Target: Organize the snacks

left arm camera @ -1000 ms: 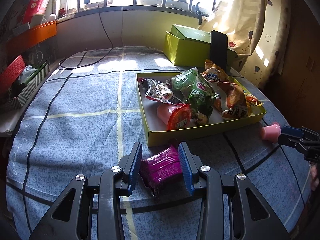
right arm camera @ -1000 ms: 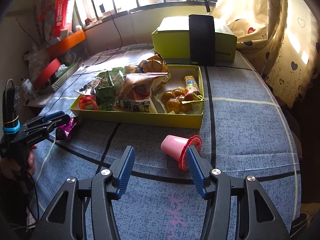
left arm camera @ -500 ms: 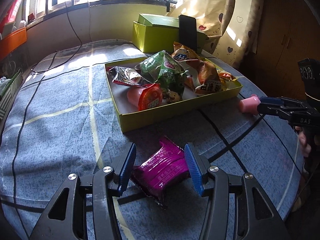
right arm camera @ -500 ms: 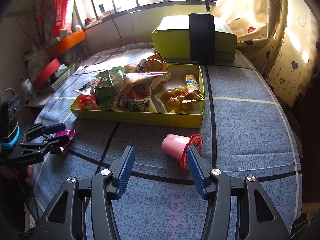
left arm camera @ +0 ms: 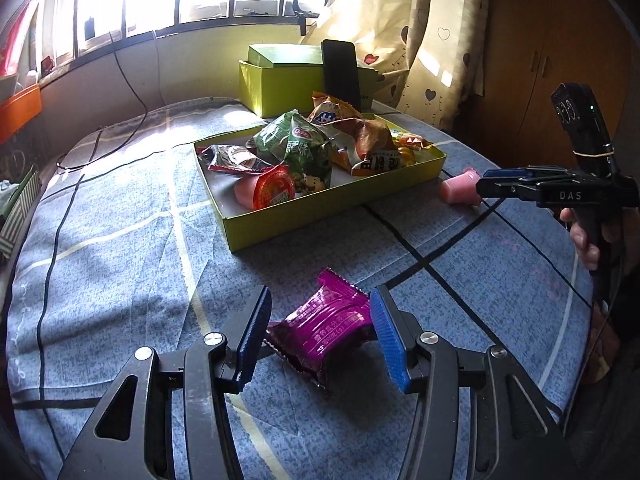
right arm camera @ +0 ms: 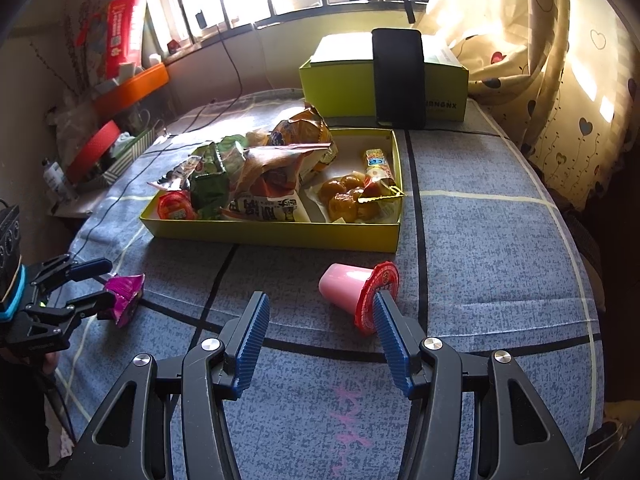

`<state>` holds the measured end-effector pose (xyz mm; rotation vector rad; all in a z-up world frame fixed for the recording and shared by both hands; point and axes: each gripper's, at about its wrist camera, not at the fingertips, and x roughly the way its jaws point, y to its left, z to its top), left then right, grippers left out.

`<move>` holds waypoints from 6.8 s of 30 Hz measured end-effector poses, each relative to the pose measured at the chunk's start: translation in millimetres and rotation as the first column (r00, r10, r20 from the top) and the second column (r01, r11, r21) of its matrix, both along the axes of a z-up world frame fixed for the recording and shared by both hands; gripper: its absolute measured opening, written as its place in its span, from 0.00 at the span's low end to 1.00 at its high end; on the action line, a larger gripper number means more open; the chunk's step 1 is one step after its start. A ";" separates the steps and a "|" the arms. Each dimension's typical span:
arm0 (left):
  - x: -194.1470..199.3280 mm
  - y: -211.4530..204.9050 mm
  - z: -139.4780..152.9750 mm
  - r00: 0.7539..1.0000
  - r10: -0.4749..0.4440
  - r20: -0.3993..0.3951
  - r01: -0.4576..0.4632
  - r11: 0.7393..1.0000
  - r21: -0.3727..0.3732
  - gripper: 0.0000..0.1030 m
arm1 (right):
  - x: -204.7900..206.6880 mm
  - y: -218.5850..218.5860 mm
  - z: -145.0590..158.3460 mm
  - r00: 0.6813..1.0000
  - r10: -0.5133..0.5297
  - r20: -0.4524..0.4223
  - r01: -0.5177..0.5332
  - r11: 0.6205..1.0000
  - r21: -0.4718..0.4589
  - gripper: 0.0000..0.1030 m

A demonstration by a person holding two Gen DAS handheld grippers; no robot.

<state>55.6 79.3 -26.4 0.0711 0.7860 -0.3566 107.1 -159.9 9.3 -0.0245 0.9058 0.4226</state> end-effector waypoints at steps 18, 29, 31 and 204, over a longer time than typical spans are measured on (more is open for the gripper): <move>-20.6 15.1 -3.4 0.997 0.069 0.023 -0.072 0.986 0.149 0.53 | 0.9 -2.4 -3.5 1.000 0.003 -0.008 -0.003 1.000 0.009 0.52; -3.9 12.2 -6.7 0.952 0.296 -0.075 -0.301 0.951 -0.068 0.53 | 1.7 -6.2 -3.6 1.000 -0.031 0.004 0.031 1.000 0.003 0.52; 1.5 4.6 -10.2 0.939 0.330 -0.099 -0.337 0.939 -0.069 0.53 | 2.4 -5.7 -4.7 0.999 -0.039 0.007 0.039 0.999 -0.008 0.52; 55.5 -55.4 20.5 0.942 0.335 -0.024 -0.336 0.939 -0.067 0.49 | 5.1 46.3 10.4 0.991 0.083 0.107 -0.079 0.996 -0.039 0.53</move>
